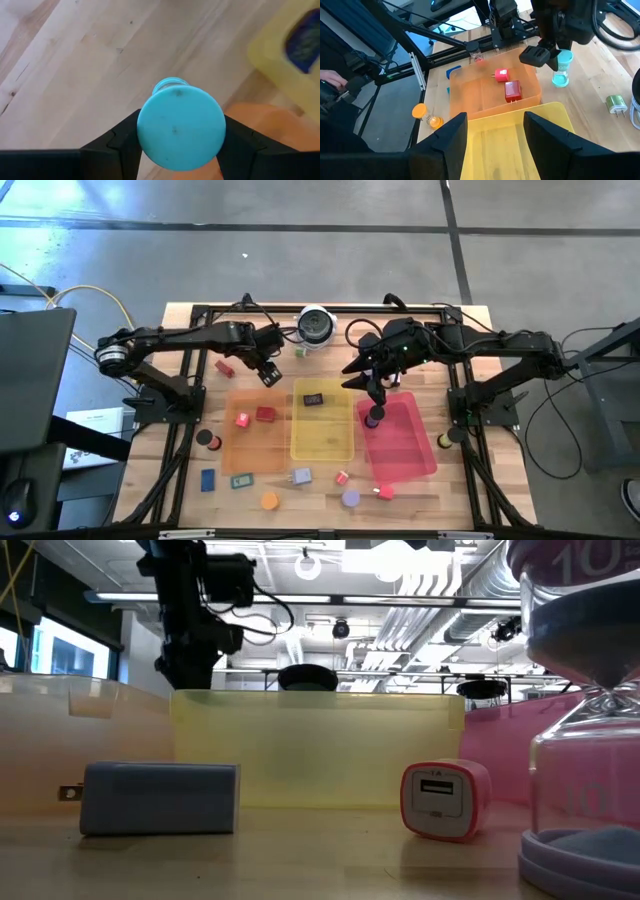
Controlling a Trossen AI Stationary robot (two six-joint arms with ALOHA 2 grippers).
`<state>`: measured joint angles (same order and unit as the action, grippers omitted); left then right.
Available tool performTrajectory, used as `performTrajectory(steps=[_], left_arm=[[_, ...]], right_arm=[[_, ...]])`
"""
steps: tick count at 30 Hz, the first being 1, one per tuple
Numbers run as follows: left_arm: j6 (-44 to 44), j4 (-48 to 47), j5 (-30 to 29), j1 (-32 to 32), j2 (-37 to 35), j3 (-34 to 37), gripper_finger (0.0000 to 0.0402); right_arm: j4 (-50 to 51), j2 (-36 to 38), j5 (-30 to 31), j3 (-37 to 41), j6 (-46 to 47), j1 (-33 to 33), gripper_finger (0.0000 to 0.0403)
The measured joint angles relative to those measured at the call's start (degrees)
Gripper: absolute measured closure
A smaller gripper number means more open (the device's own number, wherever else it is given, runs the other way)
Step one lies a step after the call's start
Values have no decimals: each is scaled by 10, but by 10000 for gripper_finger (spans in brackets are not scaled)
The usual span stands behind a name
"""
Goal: Pick & Place Office items
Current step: Put the blue hourglass timer into the red bin
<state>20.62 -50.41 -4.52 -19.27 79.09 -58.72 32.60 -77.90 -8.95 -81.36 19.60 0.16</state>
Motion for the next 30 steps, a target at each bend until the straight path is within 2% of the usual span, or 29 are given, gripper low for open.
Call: performTrajectory(steps=[5,12,15,22,30], left_arm=[[16,-30,24,0,-43,-1,213],[33,-87,25,0,-94,-36,213],[35,-114,27,0,-103,-68,213],[39,-175,73,3,-104,-162,213],[47,-210,77,32,-104,-255,213]], right_arm=[[-3,0,0,0,1,0,218],[-10,0,0,0,-2,0,218],[-11,0,0,0,-2,0,218],[-11,0,0,0,-3,0,218],[-11,0,-1,0,-4,-6,218]])
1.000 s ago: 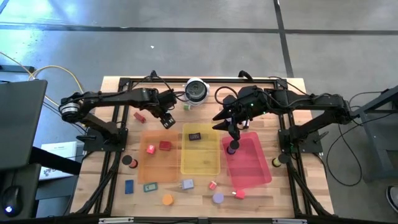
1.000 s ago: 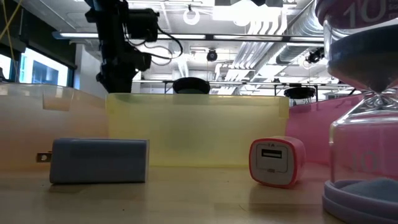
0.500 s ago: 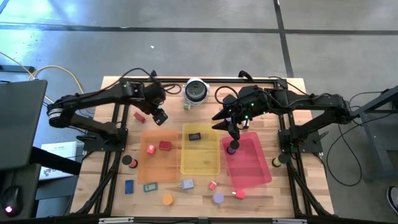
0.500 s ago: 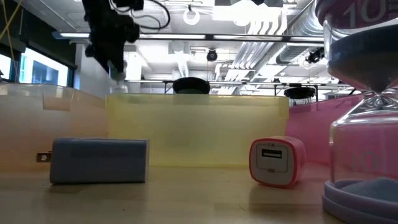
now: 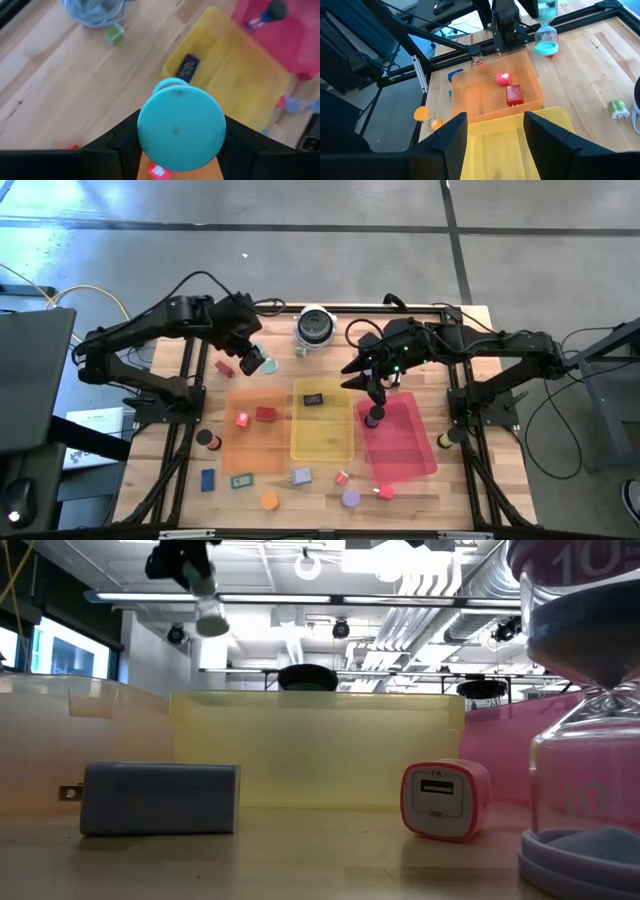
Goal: Pick & Place Office items
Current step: Put the blue hourglass timer into the red bin
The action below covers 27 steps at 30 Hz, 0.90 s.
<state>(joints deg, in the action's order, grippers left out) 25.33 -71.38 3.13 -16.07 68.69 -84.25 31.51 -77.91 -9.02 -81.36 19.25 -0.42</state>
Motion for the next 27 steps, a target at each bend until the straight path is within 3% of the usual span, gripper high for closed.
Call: performTrajectory(steps=[8,19,27], left_arm=[[26,21,-2,32,0,-47,213],[17,157,-2,54,0,-50,213],[-8,191,11,54,-4,-50,213]], right_arm=[[0,-3,-1,0,-7,0,218],[-22,-1,-29,0,-11,-1,218],[-82,35,-30,0,-23,-16,218]])
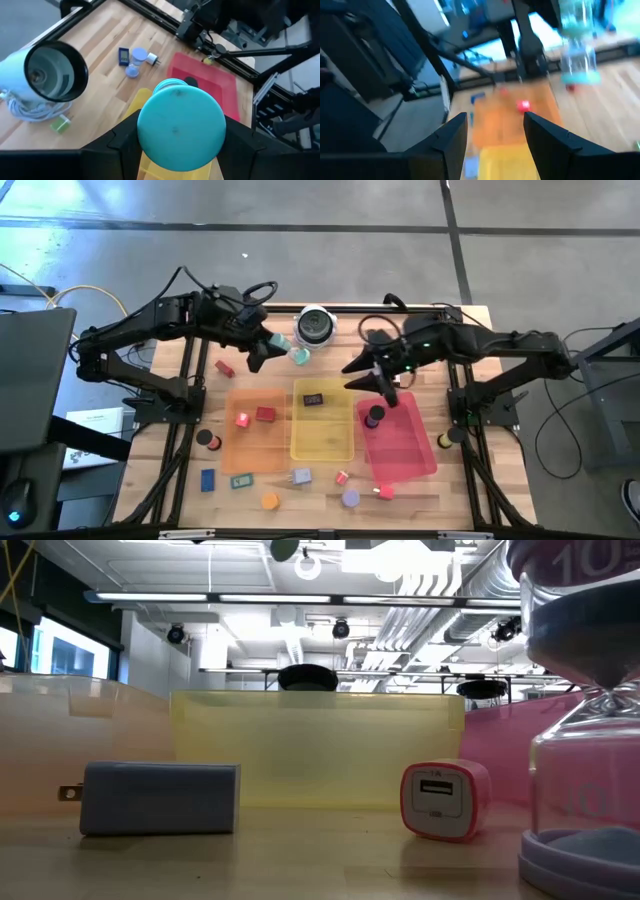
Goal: Pick & Place Office items
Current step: Put the blue hourglass timer into the red bin
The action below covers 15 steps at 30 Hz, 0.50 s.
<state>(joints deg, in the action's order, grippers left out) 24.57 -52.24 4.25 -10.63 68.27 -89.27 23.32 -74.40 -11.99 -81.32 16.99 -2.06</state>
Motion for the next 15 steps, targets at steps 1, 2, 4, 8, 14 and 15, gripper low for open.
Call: performTrajectory(steps=[1,2,4,8,14,15], left_arm=[[-4,2,1,0,0,0,213],[-5,1,1,0,0,0,213],[-5,1,1,0,0,0,213],[-6,1,2,0,0,0,213],[-6,1,8,7,0,0,213],[-6,0,8,9,0,0,213]], right_arm=[[-14,7,0,0,-6,-3,218],[-20,14,0,0,-13,-6,218],[-38,24,0,0,-26,-12,218],[-54,34,44,-1,-48,-26,218],[-54,20,166,0,-56,-33,218],[-56,17,187,0,-57,-33,218]])
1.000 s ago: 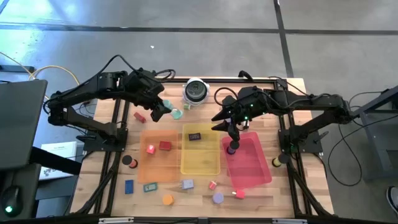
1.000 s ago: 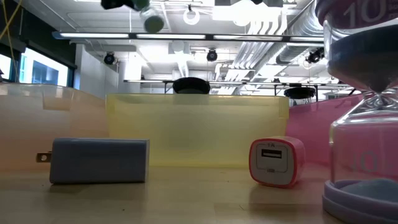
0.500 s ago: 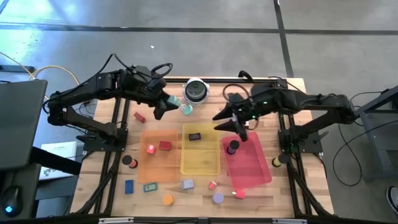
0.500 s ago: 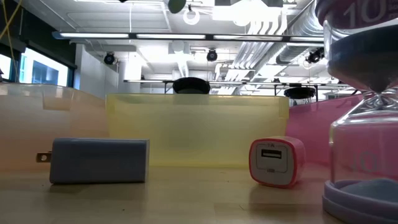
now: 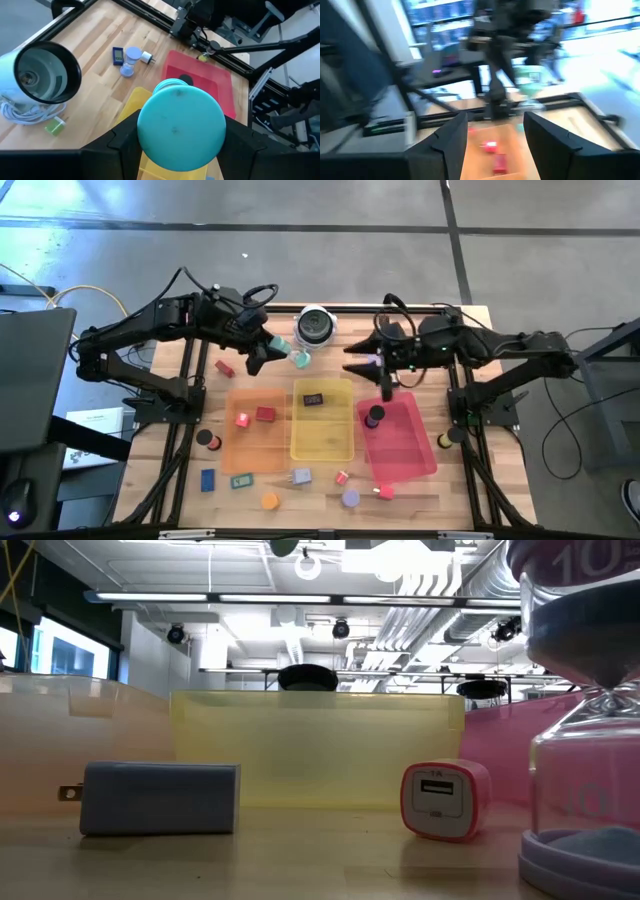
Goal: Pick & Place Office items
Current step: Put the blue hourglass timer into the red bin
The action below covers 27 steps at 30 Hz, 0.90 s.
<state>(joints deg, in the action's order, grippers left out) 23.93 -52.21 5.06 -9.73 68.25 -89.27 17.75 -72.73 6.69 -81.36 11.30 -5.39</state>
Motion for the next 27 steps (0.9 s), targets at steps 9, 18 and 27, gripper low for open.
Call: performTrajectory(steps=[9,18,27], left_arm=[[-1,31,0,16,0,0,213],[4,82,-1,37,-15,-1,213],[5,108,-3,41,-27,-2,213]], right_arm=[[-56,-53,39,0,-77,0,218],[-102,-51,216,0,-227,-55,218],[-145,-51,294,0,-291,-89,218]])
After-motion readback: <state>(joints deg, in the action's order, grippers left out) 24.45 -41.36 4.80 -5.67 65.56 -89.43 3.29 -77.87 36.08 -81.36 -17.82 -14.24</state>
